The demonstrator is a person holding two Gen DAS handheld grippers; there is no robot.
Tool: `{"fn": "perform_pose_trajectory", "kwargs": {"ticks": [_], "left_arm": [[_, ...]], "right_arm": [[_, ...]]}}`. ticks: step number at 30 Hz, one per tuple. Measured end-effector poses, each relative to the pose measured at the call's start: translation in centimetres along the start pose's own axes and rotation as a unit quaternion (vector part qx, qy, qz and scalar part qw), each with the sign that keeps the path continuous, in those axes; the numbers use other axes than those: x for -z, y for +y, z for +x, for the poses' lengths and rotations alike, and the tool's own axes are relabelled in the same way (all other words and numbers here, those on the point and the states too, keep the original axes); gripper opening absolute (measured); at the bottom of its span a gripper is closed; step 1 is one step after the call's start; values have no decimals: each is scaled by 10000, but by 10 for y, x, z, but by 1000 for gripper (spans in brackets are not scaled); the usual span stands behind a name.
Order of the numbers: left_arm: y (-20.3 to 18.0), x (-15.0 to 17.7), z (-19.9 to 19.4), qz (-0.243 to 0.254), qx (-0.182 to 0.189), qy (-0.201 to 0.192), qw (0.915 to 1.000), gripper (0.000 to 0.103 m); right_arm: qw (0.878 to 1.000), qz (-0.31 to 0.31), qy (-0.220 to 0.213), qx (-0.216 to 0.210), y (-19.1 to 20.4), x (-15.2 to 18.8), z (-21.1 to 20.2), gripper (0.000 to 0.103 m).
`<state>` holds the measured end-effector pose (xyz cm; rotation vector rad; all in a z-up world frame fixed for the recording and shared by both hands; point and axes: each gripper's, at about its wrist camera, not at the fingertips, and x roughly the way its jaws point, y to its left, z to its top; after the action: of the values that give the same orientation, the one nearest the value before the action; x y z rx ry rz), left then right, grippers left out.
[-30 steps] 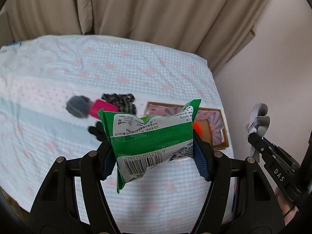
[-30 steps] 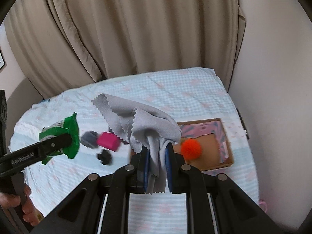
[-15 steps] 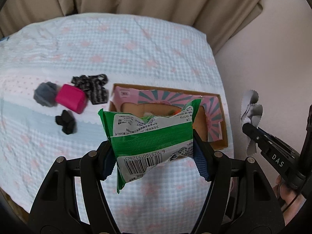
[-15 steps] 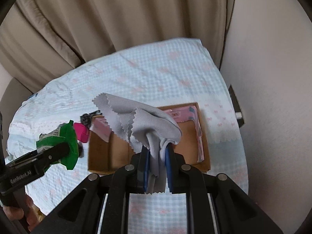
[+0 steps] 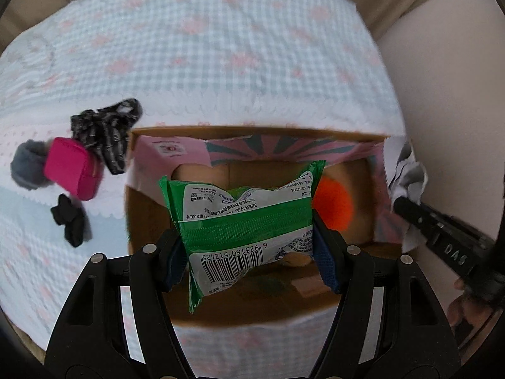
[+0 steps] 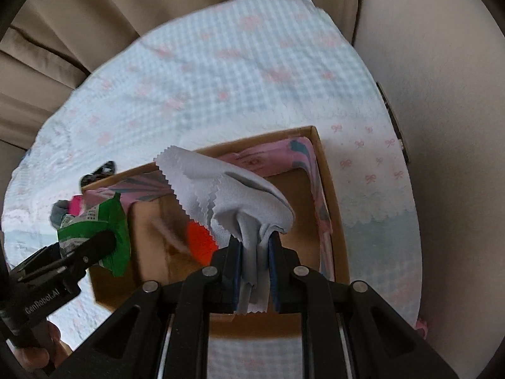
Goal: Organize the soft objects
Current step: 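Open both tools to drop the cloth and wipe pack into the box, then withdraw both tools from the box toward the bed items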
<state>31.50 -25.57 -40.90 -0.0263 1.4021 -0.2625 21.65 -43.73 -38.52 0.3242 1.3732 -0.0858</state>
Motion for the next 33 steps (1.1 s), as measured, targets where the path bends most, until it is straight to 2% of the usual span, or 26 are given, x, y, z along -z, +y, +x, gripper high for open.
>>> {"fn": "perform_pose_trajectory", "kwargs": {"ticks": [5,8,9,10,11,12,13,16,23,29,33], "left_arm": [[-1,-4,24,163,-48,214,9996,66],[-5,-5,27,262,-53,275,9993,83],[-7,-5,27,329,-133,303,9989,98],[-8,-5,26,380,-225,283,9986,103],[-9,-3,24,452,-314,237,9982,103],[-10,-1,24,512,-342,240,9978,103],[-10,0,24,534,-347,260,9976,103],[-7,3,20,532,-345,253,9977,103],[-4,5,2,576,-403,106,9975,103],[-2,13,-44,504,-333,-263,9978,103],[-3,25,-84,467,-288,-521,9971,103]], "right_arm": [[9995,24,298,129,-5,-8,27,14],[9990,-45,383,244,-3,-13,37,16],[9989,-38,402,221,-2,-14,40,33],[9990,-33,414,177,-2,-16,42,51],[9991,-27,416,110,-3,-17,42,88],[9988,-11,429,-226,-1,-17,43,103],[9985,-4,463,-302,1,-17,43,103],[9989,-204,388,-141,9,-12,42,103],[9993,-188,164,-277,12,-8,23,103],[9991,-323,-171,-219,23,-3,-24,103],[9978,-402,-507,-160,32,9,-70,103]]}}
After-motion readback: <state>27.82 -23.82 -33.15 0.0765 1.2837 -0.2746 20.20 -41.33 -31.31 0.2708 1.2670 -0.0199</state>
